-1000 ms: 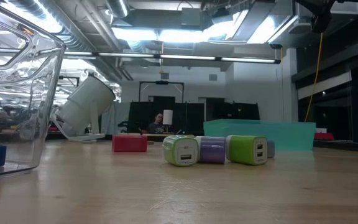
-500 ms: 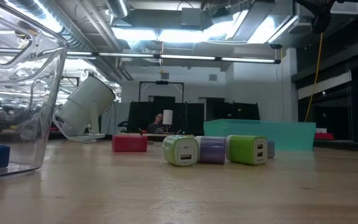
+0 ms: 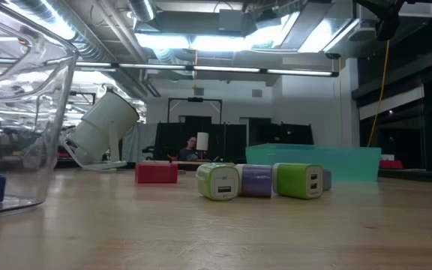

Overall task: Pick & Place Office items
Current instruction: Put the green charger adapter into the light green bin

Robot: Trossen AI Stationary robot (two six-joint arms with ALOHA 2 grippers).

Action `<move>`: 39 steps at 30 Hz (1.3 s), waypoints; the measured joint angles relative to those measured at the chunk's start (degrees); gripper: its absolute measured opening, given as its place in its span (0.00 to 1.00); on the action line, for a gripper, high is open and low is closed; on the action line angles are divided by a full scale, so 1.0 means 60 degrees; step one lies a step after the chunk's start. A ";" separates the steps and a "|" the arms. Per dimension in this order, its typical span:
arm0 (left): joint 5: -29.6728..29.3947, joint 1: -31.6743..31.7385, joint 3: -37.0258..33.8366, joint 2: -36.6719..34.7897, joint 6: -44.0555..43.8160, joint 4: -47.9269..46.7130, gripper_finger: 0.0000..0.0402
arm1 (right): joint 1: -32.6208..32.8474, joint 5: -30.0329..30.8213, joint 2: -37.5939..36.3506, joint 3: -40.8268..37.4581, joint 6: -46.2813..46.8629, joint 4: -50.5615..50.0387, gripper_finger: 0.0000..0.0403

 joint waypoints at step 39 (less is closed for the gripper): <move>-0.7225 0.6430 0.0066 -0.2643 0.7864 0.4371 0.68 | -0.1403 0.0473 0.6801 0.3862 -0.1967 -0.1889 0.65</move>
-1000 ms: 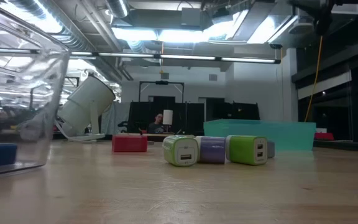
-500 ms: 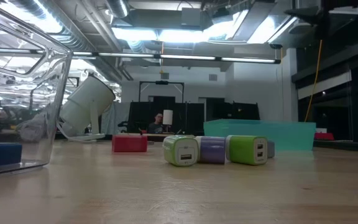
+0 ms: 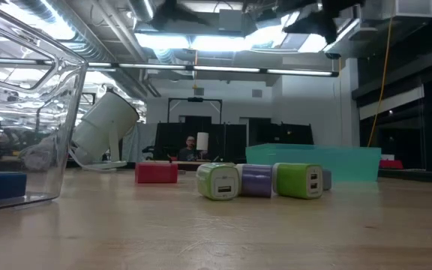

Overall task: Pick & Place Office items
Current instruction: Put the green charger adapter into the light green bin

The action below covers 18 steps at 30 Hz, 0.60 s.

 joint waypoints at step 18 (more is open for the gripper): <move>0.5042 0.3272 -0.0306 0.0107 0.4815 -0.1914 0.59 | -0.0318 -0.0453 0.4415 0.4049 0.0122 -0.6132 0.65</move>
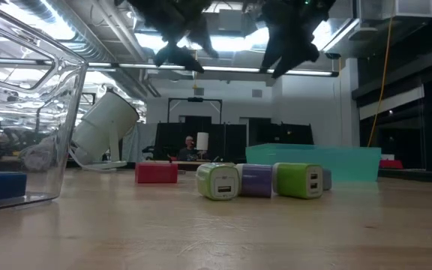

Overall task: Pick & Place Office items
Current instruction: Put the green charger adapter into the light green bin

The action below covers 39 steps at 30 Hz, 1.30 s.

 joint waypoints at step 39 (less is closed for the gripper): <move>0.5843 0.4434 -0.0222 -0.0047 0.3054 0.0911 0.50 | 0.4591 -0.1812 0.3917 -0.0004 0.9569 0.0571 0.65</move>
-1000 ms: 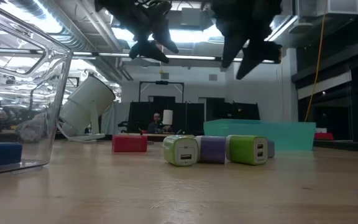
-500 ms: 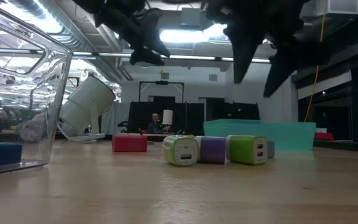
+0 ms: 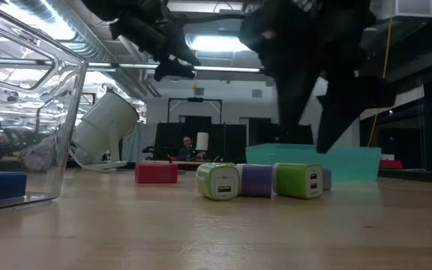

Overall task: Pick & Place Office items
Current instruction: Put the green charger adapter into the light green bin

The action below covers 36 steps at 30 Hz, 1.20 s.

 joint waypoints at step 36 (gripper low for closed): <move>0.0021 -0.0316 0.0000 0.0000 0.0552 -0.1116 0.50 | -0.0490 0.0084 0.0114 -0.0007 -0.0078 0.0989 0.36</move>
